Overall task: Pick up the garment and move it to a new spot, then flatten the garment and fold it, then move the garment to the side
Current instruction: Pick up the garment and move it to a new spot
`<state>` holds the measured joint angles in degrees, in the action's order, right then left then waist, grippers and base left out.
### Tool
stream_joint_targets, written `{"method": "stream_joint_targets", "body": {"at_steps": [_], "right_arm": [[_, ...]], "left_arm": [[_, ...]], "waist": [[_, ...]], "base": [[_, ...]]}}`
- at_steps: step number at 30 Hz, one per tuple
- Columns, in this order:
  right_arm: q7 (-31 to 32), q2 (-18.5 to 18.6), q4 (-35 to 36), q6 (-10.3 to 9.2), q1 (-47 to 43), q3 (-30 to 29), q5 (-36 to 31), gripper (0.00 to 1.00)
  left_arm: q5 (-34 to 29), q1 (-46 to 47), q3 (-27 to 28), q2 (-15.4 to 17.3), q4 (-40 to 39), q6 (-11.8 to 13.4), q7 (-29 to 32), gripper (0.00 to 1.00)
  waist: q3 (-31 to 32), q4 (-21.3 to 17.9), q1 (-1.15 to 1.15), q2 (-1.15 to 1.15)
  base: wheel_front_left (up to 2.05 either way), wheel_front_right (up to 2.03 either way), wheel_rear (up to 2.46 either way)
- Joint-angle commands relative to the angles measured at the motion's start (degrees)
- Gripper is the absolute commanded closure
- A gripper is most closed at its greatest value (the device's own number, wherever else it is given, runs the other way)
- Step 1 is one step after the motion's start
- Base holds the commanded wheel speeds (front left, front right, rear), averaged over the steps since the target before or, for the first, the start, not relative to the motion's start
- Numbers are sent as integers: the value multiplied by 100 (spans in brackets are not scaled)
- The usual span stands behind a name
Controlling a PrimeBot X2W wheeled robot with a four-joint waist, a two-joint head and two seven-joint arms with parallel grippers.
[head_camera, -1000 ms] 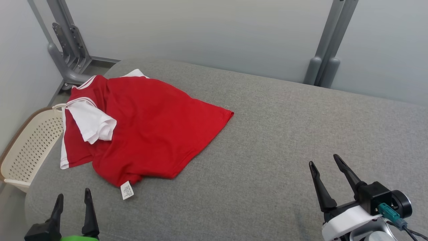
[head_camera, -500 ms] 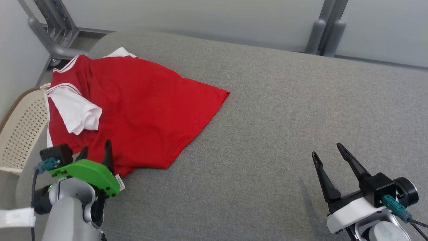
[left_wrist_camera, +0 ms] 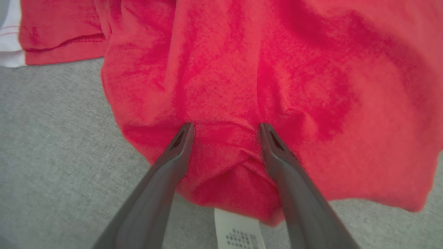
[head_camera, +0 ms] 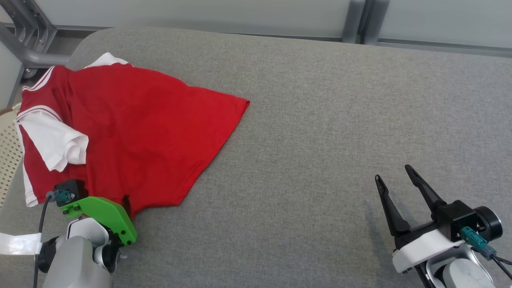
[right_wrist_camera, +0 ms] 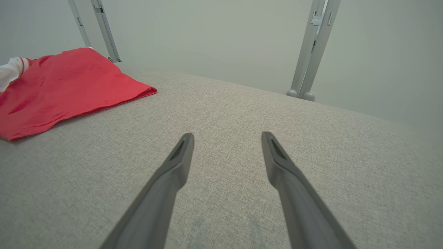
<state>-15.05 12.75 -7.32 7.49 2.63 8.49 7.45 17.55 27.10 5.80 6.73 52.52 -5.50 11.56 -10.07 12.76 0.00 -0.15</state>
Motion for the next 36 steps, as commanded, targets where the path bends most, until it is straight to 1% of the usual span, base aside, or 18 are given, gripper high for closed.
{"method": "stream_joint_targets", "body": {"at_steps": [1, 5, 9, 12, 13, 16, 19, 23, 24, 26, 27, 28, 32, 35, 36], "right_arm": [[-21, 2, -8, 0, -36, -31, 54, 0], [-20, -20, -23, 0, -128, -131, 70, 0], [-21, -88, -33, 0, -230, -191, 77, 0], [-21, -175, -57, 0, -266, -156, 104, 0], [-20, -255, -56, 0, -251, -127, 139, 0], [-20, -376, -60, 0, -193, -118, 154, 0], [-21, -472, -64, 0, -169, -105, 150, 0], [-20, -586, -60, 0, -155, -144, 161, 0], [-21, -632, -52, 0, -142, -195, 175, 0], [-20, -690, -63, 0, -109, -215, 192, 0], [-21, -718, -65, 0, -90, -215, 199, 0], [-21, -718, -65, 0, -90, -215, 199, 0], [-20, -821, -72, 0, 19, -215, 239, 0], [-20, -902, -69, 0, 37, -216, 255, 0], [-20, -921, -74, 0, 54, -185, 261, 0]], "left_arm": [[17, -50, -19, -11, 173, -25, 35, 100], [9, -26, -150, 60, 332, -102, -116, 100], [60, 198, -367, 24, 101, -175, -259, 100], [134, 332, -656, -31, -301, -199, -334, 100], [330, 347, -974, -117, -702, -205, -289, 100], [674, 338, -1418, -144, -1362, -203, -140, 100], [990, 312, -1862, -169, -2080, -205, 49, 100], [1221, 378, -2432, -217, -3010, -205, 361, 100], [1279, 462, -2628, -254, -3400, -206, 506, 100], [1369, 505, -2784, -308, -3694, -196, 641, 100], [1410, 526, -2877, -333, -3811, -174, 720, 100], [1410, 526, -2877, -333, -3811, -174, 720, 100], [1466, 741, -3234, -354, -4066, -59, 936, 100], [1548, 978, -3493, -374, -4082, 22, 999, 100], [1660, 1054, -3542, -378, -4076, 79, 982, 100]], "waist": [[44, -28, 0, 15], [145, -31, 0, 15], [254, 30, 0, 15], [325, 27, 0, 15], [363, -30, 0, 15], [413, -213, 0, 15], [433, -500, 0, 15], [400, -967, 0, 15], [364, -1225, 0, 15], [325, -1514, 0, 15], [304, -1666, 0, 15], [304, -1666, 0, 15], [205, -2321, 0, 15], [122, -2773, 0, 15], [95, -2942, 0, 15]], "base": [[0, 0, 0], [0, 0, 0], [0, 0, 0], [0, 0, 0], [0, 0, 0], [0, 0, 0], [0, 0, 0], [0, 0, 0], [0, 0, 0], [0, 0, 0], [0, 0, 0], [0, 0, 0], [0, 0, 0], [0, 0, 0], [0, 0, 0]]}}
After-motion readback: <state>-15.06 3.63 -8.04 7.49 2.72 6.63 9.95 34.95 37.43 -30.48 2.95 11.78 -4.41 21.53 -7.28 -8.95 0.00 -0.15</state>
